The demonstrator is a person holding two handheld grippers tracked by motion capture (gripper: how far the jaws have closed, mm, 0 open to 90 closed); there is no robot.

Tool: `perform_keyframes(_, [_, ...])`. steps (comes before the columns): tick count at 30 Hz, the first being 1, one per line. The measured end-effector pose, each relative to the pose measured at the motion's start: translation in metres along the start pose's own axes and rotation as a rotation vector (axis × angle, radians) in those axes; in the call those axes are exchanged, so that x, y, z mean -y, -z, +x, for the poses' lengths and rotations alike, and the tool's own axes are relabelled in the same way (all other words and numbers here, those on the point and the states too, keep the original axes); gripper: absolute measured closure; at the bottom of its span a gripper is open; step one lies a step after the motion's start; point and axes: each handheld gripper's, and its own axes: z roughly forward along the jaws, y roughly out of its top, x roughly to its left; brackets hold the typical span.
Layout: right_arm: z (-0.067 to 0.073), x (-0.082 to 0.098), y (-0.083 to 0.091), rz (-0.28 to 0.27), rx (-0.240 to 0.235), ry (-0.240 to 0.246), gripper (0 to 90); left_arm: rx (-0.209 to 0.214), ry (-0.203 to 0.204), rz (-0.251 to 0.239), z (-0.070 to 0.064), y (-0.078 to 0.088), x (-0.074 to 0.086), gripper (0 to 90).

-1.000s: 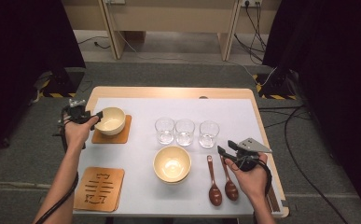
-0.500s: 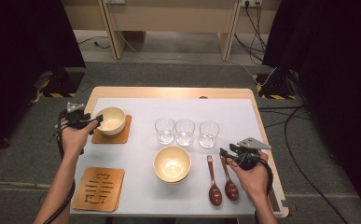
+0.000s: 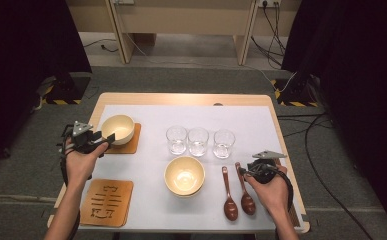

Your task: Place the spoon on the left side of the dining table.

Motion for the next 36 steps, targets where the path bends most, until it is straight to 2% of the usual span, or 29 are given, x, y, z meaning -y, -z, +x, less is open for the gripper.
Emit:
perform_keyframes(4, [0.000, -0.002, -0.003, 0.073, 0.002, -0.019, 63.0, 0.008, -0.005, -0.019, -0.007, 0.008, 0.005, 43.8])
perform_keyframes(9, [0.002, -0.002, -0.009, 0.153, -0.004, -0.043, 66.5, 0.017, -0.035, -0.009, -0.015, 0.012, 0.009, 43.8])
perform_keyframes(18, [0.001, -0.004, -0.015, 0.240, 0.020, -0.101, 71.2, 0.035, -0.029, -0.016, -0.019, 0.016, 0.010, 43.8])
perform_keyframes(21, [0.002, -0.003, -0.018, 0.254, 0.022, -0.102, 71.6, 0.048, -0.018, -0.012, -0.018, 0.016, 0.010, 43.7])
perform_keyframes(27, [0.005, -0.003, -0.025, 0.302, 0.029, -0.123, 74.1, 0.052, -0.023, -0.018, -0.019, 0.017, 0.008, 43.6])
perform_keyframes(29, [0.007, -0.004, -0.026, 0.307, 0.053, -0.129, 76.7, 0.053, -0.022, -0.013, -0.019, 0.016, 0.009, 43.6])
perform_keyframes(36, [0.008, -0.006, -0.026, 0.314, 0.087, -0.198, 80.5, 0.060, -0.026, -0.010, -0.021, 0.015, 0.009, 43.7])
